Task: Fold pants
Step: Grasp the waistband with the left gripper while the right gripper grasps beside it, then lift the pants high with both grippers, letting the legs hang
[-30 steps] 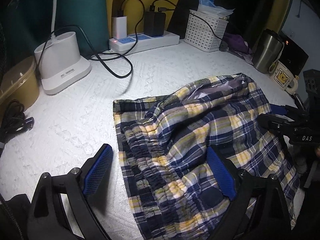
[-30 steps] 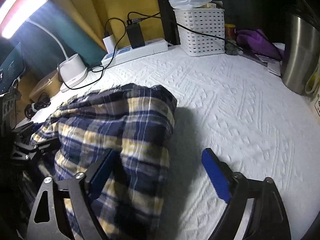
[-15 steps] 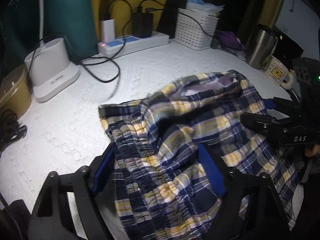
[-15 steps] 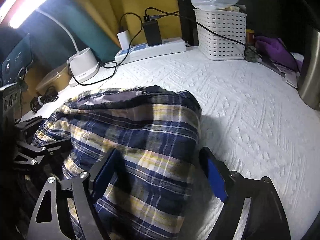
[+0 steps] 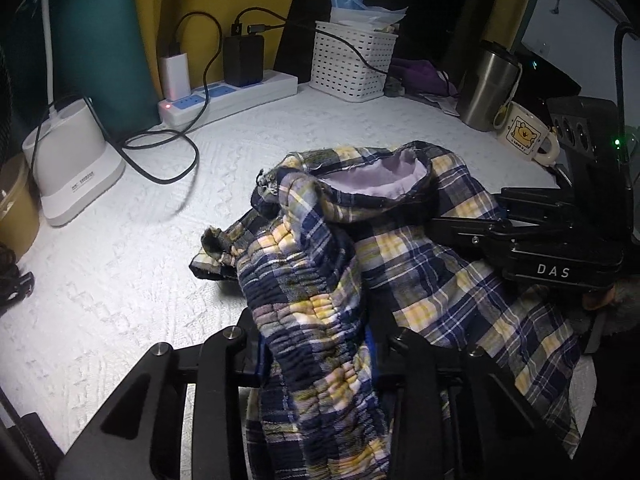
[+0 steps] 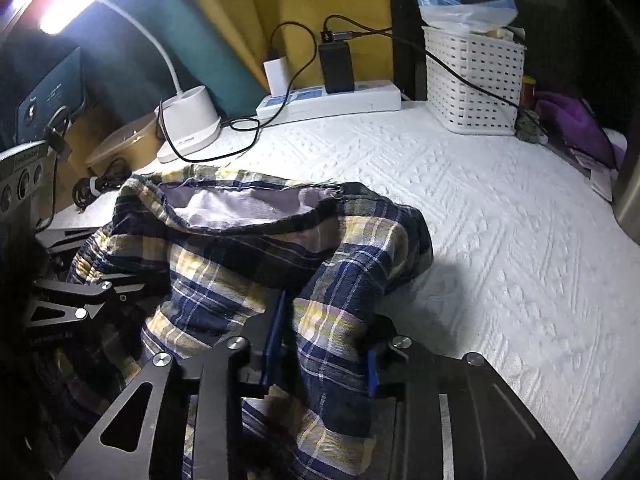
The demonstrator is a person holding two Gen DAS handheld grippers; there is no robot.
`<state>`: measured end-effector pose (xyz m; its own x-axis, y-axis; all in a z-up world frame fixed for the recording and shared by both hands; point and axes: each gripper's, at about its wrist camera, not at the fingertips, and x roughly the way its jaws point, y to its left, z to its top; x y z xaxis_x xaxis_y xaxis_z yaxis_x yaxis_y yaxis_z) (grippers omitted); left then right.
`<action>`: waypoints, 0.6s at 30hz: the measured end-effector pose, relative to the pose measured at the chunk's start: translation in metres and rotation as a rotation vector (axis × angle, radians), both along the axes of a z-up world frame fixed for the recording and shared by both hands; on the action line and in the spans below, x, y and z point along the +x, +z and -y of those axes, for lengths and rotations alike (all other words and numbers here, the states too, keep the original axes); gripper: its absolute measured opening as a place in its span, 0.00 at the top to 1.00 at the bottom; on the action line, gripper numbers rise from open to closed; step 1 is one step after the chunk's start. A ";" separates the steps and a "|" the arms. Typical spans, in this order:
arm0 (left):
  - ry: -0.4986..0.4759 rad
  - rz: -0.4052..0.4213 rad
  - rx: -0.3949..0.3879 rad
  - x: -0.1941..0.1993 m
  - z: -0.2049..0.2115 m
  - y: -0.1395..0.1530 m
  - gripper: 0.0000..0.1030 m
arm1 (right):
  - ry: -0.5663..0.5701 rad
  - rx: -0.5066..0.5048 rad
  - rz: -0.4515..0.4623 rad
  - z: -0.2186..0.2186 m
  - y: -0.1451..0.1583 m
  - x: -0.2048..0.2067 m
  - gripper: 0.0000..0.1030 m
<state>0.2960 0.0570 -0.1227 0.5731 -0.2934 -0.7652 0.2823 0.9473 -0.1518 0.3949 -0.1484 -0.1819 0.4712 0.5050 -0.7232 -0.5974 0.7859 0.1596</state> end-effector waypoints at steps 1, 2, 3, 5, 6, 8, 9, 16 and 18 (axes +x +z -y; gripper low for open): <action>0.000 0.002 0.005 0.000 0.001 0.001 0.68 | 0.001 -0.003 0.006 0.000 0.001 0.000 0.73; -0.001 0.004 0.012 -0.001 0.001 0.001 0.69 | 0.001 -0.005 0.010 -0.001 0.002 -0.001 0.74; -0.003 0.008 0.019 -0.001 0.002 0.002 0.69 | 0.001 -0.005 0.013 -0.001 0.001 -0.001 0.74; -0.005 0.017 0.031 -0.003 0.004 0.006 0.69 | -0.003 -0.010 0.023 0.000 0.000 -0.002 0.75; -0.005 0.020 0.033 -0.004 0.004 0.007 0.69 | -0.003 -0.012 0.029 0.000 0.000 -0.003 0.75; -0.005 0.026 0.035 -0.005 0.005 0.010 0.69 | -0.006 -0.010 0.039 0.001 0.000 -0.005 0.75; -0.006 0.029 0.036 -0.006 0.005 0.011 0.69 | -0.007 -0.008 0.044 0.001 0.000 -0.006 0.75; -0.002 0.052 0.067 -0.014 0.011 0.024 0.71 | -0.007 0.012 0.089 0.008 0.006 -0.017 0.78; -0.003 0.064 0.067 -0.016 0.012 0.030 0.71 | -0.005 0.013 0.103 0.010 0.008 -0.022 0.81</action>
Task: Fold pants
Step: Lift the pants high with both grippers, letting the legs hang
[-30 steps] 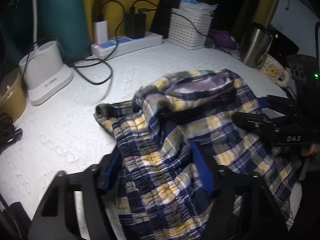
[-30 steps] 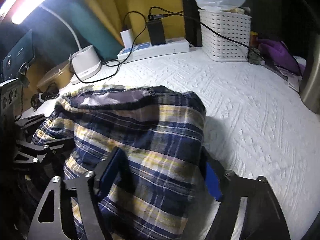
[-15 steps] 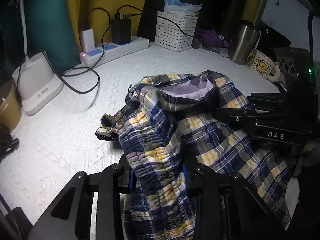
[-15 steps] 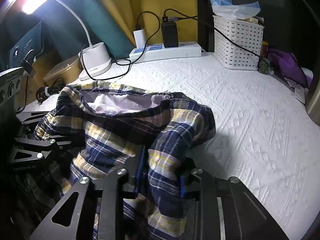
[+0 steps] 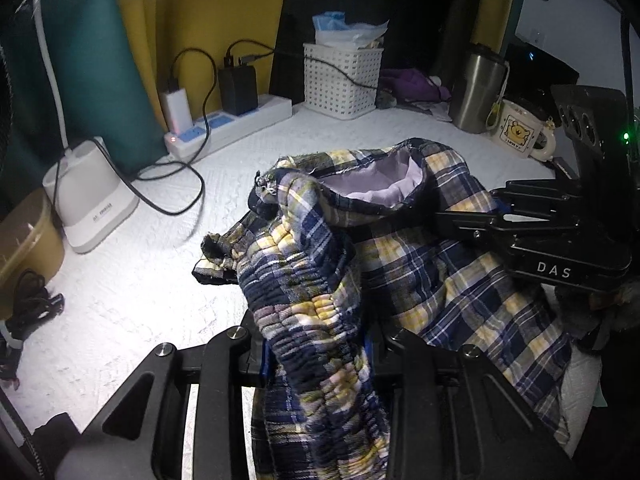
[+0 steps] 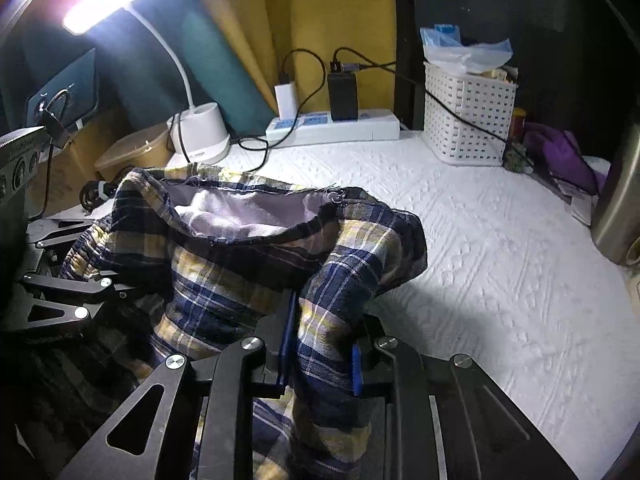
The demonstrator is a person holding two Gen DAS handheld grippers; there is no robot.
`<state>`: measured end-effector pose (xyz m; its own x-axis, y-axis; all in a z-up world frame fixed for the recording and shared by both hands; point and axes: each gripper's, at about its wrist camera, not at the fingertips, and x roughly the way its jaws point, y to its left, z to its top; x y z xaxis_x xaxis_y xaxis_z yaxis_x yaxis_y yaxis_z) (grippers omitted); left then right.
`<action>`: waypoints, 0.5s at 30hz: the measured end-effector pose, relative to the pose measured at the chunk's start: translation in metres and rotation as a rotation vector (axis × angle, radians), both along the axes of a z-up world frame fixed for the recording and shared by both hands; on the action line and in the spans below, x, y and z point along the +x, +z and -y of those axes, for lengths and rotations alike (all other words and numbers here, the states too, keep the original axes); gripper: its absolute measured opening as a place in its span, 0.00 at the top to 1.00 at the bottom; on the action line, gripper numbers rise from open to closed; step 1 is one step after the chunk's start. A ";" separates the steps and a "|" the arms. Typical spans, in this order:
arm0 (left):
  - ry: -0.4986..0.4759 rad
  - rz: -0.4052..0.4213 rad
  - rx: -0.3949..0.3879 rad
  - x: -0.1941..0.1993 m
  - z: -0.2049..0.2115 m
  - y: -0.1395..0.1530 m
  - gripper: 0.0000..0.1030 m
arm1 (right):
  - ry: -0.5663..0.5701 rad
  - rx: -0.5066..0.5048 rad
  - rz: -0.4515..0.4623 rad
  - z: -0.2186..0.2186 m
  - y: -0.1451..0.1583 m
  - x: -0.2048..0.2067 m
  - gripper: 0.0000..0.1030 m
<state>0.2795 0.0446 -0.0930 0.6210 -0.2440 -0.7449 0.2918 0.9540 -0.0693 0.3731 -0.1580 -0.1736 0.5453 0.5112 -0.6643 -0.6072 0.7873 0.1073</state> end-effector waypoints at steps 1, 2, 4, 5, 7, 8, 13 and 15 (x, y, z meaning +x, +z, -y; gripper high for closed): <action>0.000 0.007 0.001 -0.002 0.000 0.003 0.71 | 0.000 0.001 0.005 0.001 0.001 -0.002 0.82; -0.001 0.013 0.003 -0.003 0.001 0.006 0.71 | 0.000 0.004 0.012 0.002 0.002 -0.005 0.84; -0.001 0.025 0.004 -0.007 0.001 0.012 0.71 | -0.001 0.009 0.025 0.005 0.006 -0.010 0.84; -0.002 0.030 0.004 -0.009 0.002 0.014 0.71 | -0.002 0.011 0.032 0.006 0.009 -0.012 0.85; -0.003 0.045 0.007 -0.013 0.002 0.021 0.71 | -0.004 0.017 0.045 0.009 0.015 -0.017 0.85; -0.003 0.050 0.008 -0.015 0.003 0.024 0.72 | -0.005 0.019 0.052 0.010 0.019 -0.020 0.85; -0.006 0.089 0.009 -0.029 0.005 0.040 0.72 | -0.008 0.031 0.086 0.015 0.037 -0.033 0.85; -0.007 0.104 0.009 -0.035 0.006 0.046 0.72 | -0.010 0.035 0.100 0.017 0.044 -0.039 0.85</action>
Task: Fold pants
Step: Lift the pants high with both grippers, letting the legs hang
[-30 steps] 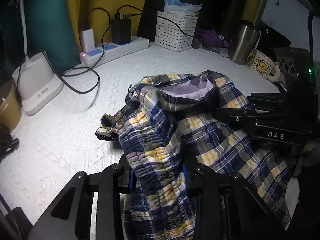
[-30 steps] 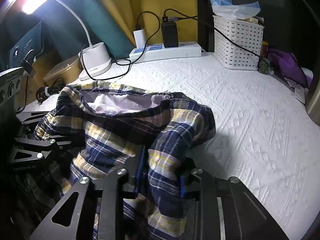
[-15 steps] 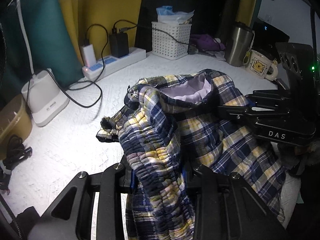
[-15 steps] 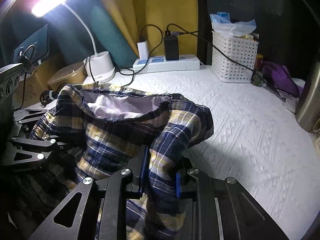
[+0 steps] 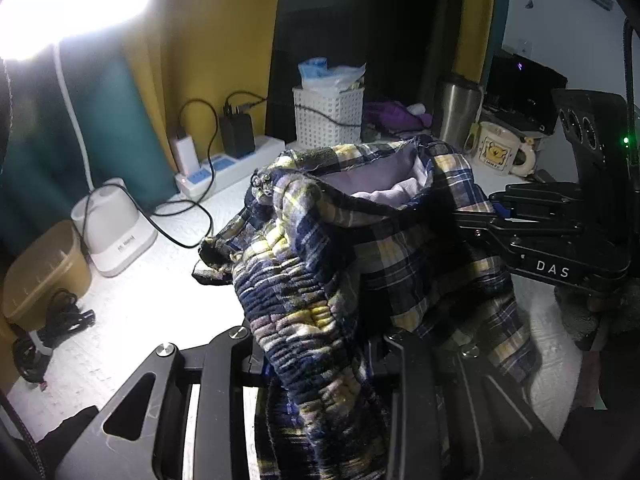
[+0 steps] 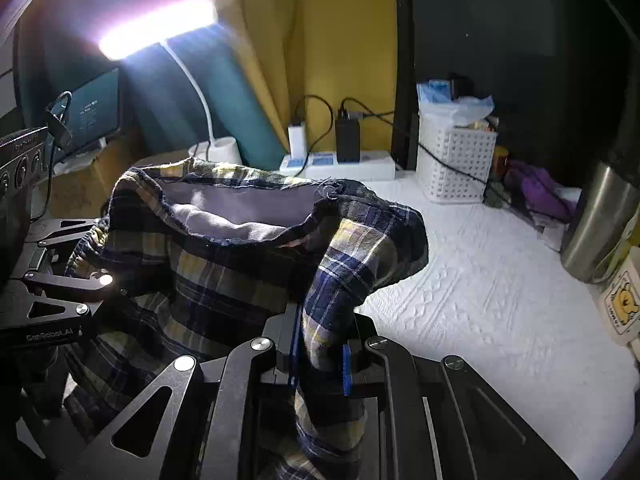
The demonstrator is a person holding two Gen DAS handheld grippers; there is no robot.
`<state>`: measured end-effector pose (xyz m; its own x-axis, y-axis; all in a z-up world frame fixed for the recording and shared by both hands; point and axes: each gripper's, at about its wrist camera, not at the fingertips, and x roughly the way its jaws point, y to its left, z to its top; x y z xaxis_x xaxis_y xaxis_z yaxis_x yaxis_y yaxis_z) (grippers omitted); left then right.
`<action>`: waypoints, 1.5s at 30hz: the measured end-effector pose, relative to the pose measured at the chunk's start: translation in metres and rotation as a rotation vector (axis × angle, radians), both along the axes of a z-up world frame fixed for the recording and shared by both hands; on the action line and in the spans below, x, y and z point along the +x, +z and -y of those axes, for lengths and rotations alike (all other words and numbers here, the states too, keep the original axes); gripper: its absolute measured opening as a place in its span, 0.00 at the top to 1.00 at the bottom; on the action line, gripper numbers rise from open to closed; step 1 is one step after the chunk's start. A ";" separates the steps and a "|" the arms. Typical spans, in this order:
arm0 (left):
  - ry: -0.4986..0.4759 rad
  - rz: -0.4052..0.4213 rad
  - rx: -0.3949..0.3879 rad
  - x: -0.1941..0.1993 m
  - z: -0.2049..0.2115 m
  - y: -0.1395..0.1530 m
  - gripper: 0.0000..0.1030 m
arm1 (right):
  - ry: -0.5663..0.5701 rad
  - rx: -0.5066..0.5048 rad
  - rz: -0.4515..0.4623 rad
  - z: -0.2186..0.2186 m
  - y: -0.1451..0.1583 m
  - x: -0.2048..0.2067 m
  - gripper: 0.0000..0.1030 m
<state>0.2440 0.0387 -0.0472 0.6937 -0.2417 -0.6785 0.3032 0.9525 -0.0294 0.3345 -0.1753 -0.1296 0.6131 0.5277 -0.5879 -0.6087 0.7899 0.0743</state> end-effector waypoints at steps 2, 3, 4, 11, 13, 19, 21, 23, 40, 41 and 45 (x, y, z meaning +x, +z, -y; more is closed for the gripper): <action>0.000 0.013 -0.001 -0.005 0.000 0.005 0.72 | -0.001 0.007 0.015 0.003 0.007 -0.007 0.85; 0.001 0.023 -0.001 -0.009 0.000 0.009 0.72 | -0.002 0.010 0.022 0.004 0.010 -0.011 0.85; 0.001 0.036 -0.001 -0.014 0.001 0.013 0.72 | -0.002 0.013 0.030 0.005 0.013 -0.015 0.85; 0.006 0.107 -0.007 -0.039 0.003 0.038 0.72 | -0.006 0.028 0.099 0.013 0.041 -0.046 0.85; 0.007 0.126 -0.012 -0.047 0.002 0.045 0.72 | -0.007 0.031 0.121 0.014 0.049 -0.056 0.85; 0.009 0.188 -0.024 -0.074 0.002 0.064 0.72 | -0.011 0.041 0.177 0.020 0.069 -0.086 0.85; 0.011 0.209 -0.029 -0.084 0.002 0.071 0.72 | -0.010 0.045 0.198 0.022 0.076 -0.096 0.85; 0.014 0.226 -0.030 -0.093 0.001 0.074 0.72 | -0.008 0.048 0.216 0.024 0.082 -0.105 0.85; 0.061 0.384 -0.011 -0.159 -0.019 0.108 0.72 | 0.038 0.091 0.350 0.008 0.128 -0.171 0.85; 0.064 0.390 -0.009 -0.162 -0.021 0.109 0.72 | 0.044 0.092 0.355 0.005 0.130 -0.174 0.85; 0.091 0.417 0.003 -0.173 -0.031 0.112 0.72 | 0.071 0.094 0.370 -0.008 0.136 -0.186 0.85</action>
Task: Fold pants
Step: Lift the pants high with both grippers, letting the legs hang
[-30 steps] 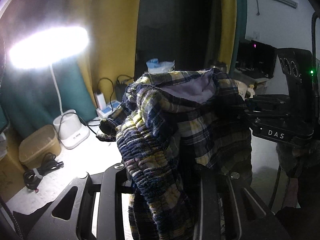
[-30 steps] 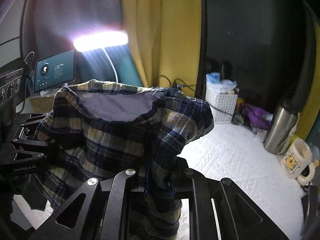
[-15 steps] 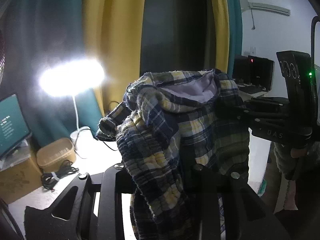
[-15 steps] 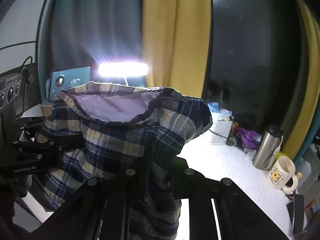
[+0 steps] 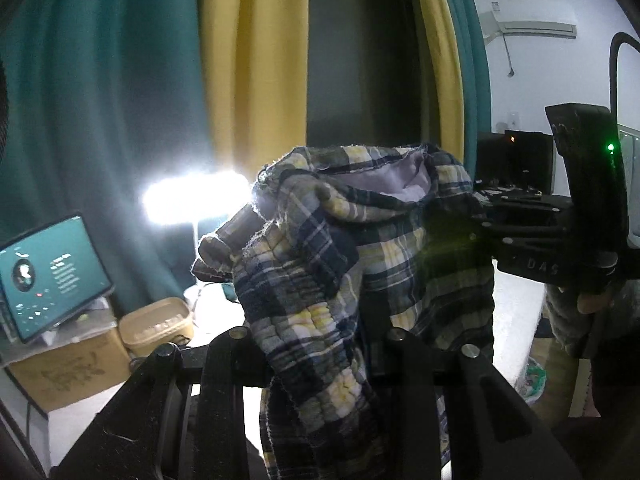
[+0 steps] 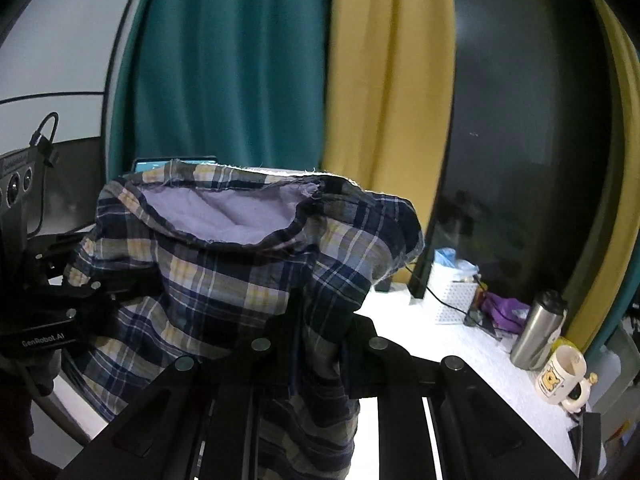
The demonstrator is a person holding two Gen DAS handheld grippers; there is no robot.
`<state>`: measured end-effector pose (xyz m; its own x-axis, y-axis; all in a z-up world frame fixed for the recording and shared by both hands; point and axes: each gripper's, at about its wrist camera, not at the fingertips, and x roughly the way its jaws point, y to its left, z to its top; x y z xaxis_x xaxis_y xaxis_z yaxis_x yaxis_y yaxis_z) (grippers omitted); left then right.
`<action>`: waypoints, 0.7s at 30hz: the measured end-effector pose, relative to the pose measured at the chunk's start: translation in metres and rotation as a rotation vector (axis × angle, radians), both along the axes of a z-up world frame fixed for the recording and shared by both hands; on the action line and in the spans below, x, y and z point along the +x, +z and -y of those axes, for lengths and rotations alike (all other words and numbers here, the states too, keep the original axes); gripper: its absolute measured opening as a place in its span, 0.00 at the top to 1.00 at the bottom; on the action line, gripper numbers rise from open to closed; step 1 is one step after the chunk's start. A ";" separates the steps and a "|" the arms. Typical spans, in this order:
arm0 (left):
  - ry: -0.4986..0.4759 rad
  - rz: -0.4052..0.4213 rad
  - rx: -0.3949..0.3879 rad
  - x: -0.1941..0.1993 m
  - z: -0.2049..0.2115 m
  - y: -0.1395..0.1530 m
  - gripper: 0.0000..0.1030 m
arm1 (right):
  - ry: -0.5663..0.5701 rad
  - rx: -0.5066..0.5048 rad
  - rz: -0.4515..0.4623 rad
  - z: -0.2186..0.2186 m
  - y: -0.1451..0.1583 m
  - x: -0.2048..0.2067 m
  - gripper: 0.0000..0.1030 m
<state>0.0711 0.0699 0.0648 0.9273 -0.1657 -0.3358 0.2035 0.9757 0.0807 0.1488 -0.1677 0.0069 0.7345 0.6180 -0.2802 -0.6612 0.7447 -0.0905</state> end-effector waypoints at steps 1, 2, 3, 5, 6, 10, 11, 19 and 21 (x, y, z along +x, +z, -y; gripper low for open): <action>0.007 0.004 0.001 -0.003 -0.003 0.000 0.72 | 0.007 0.000 0.004 -0.003 0.001 -0.003 0.85; 0.013 0.008 0.001 -0.010 -0.007 0.004 0.72 | 0.016 -0.001 0.008 -0.007 0.003 -0.006 0.85; 0.022 0.012 0.001 -0.013 -0.009 0.004 0.72 | 0.027 -0.001 0.013 -0.011 0.004 -0.010 0.85; 0.041 0.020 0.000 -0.019 -0.015 0.004 0.72 | 0.045 -0.001 0.019 -0.018 0.005 -0.014 0.85; 0.050 0.023 0.000 -0.022 -0.018 0.004 0.72 | 0.054 -0.001 0.021 -0.021 0.005 -0.017 0.85; 0.094 0.030 0.016 -0.037 -0.029 0.002 0.72 | 0.100 0.008 0.010 -0.039 0.001 -0.025 0.85; 0.103 0.028 0.023 -0.042 -0.031 0.001 0.72 | 0.111 0.007 0.005 -0.043 -0.001 -0.027 0.85; 0.169 -0.027 0.050 -0.059 -0.053 -0.012 0.72 | 0.172 -0.036 -0.008 -0.071 -0.020 -0.037 0.85; 0.183 -0.042 0.043 -0.061 -0.058 -0.017 0.72 | 0.184 -0.053 -0.020 -0.078 -0.027 -0.035 0.85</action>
<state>0.0101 0.1283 0.0476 0.9254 0.0194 -0.3784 0.0275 0.9926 0.1182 0.1134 -0.0901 -0.0199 0.6047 0.7254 -0.3290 -0.7876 0.6060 -0.1116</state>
